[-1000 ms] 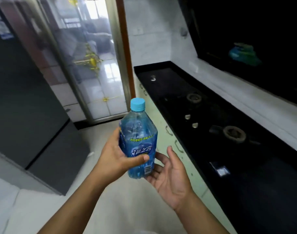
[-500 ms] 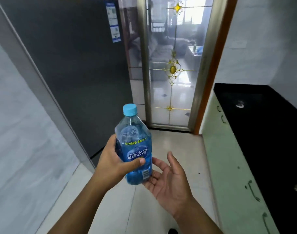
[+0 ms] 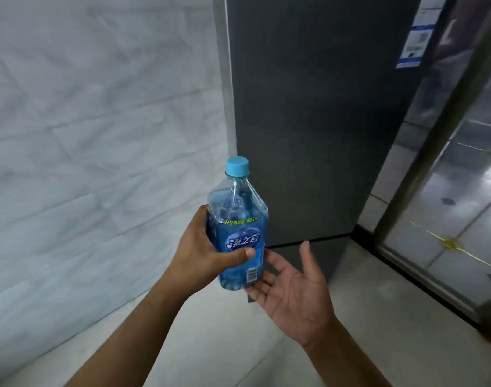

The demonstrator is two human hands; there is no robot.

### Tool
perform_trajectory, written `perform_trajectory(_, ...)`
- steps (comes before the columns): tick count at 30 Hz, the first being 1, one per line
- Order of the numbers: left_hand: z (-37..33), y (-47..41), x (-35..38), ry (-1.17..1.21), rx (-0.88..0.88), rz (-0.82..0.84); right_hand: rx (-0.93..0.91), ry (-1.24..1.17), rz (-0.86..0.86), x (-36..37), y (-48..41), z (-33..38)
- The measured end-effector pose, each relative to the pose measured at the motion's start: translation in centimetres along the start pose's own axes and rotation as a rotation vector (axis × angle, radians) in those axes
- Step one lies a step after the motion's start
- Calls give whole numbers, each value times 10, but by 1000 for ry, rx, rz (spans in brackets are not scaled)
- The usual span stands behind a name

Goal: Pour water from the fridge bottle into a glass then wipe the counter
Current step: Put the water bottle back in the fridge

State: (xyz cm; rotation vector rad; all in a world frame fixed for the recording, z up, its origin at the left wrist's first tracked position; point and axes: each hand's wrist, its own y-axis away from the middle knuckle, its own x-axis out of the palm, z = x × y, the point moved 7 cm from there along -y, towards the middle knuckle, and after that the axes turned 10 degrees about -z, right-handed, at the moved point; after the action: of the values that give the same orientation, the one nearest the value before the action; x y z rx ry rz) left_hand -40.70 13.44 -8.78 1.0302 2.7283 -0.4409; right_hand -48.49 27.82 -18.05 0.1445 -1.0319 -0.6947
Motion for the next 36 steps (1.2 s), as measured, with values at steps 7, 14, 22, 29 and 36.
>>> perform_trajectory(7, 36, -67, -41, 6, -10, -42, 83, 19, 10, 38, -81, -8)
perform_trajectory(14, 69, -160, -86, 65, 13, 52, -22, -29, -99, 88, -159, -11)
perform_trajectory(22, 85, -227, -97, 60, 45, 169, -98, -112, -175, 120, -201, -9)
perform_trajectory(29, 89, -263, -84, 81, 47, 169, -112, -129, -184, 130, -224, 15)
perform_trajectory(36, 79, -302, -65, 85, 71, 152, -158, -85, -216, 140, -246, 55)
